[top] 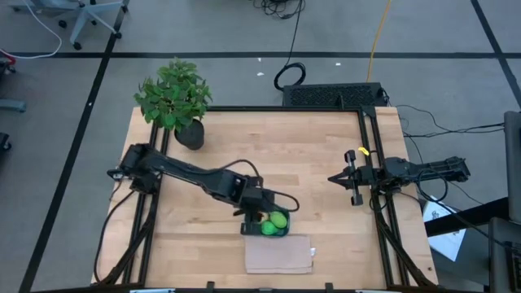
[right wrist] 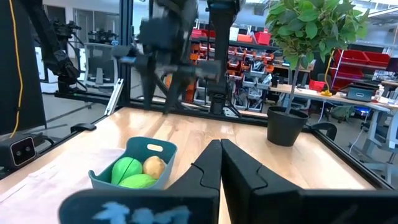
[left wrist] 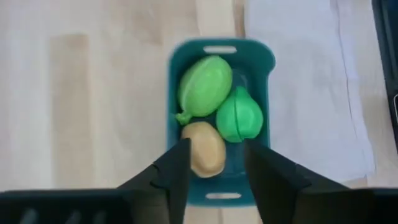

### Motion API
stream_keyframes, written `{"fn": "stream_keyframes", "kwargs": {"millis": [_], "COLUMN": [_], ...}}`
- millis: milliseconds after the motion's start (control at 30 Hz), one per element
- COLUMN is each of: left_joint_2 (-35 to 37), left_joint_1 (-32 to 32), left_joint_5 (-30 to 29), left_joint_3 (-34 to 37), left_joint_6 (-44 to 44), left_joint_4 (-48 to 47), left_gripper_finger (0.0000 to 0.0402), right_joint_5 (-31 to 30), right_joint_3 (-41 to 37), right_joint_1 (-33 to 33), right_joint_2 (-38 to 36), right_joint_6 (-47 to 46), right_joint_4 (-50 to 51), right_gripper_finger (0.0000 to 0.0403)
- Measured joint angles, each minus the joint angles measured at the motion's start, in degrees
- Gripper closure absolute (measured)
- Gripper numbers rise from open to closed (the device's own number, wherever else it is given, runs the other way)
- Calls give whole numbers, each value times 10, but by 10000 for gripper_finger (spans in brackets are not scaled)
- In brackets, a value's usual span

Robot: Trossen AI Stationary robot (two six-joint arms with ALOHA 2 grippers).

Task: Pick and placing Produce into tupperware
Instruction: Return to Home Position

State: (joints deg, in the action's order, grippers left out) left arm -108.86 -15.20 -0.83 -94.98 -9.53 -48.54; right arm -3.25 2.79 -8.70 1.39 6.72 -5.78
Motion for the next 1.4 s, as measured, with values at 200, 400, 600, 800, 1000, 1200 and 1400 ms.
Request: {"fn": "stream_keyframes", "kwargs": {"millis": [200, 400, 600, 800, 1000, 1200, 1400], "left_joint_2": [67, 132, 193, 247, 323, 430, 545], "left_joint_1": [-3, -12, -35, -76, -88, -52, -25], "left_joint_5": [-54, -53, -120, -173, -239, -222, -166], "left_joint_3": [0, 0, 1, 24, 120, 300, 494], "left_joint_6": [9, 16, 20, 69, 86, 113, 128], "left_joint_4": [-33, -58, -76, -45, 34, 213, 430], "left_gripper_finger": [329, 395, 398, 400, 400, 400, 401], "right_joint_5": [2, 3, 5, 5, 5, 4, 3], "right_joint_3": [7, 8, 8, 8, 8, 9, 9], "right_joint_1": [0, 0, 0, 0, 0, 0, 0], "right_joint_2": [0, 0, 0, 0, 0, 0, 2], "right_joint_6": [0, -16, 2, 20, 21, 40, -15], "right_joint_4": [-1, -9, -15, -13, -27, -39, -23], "right_gripper_finger": [403, 403, 403, 403, 403, 403, 403]}}
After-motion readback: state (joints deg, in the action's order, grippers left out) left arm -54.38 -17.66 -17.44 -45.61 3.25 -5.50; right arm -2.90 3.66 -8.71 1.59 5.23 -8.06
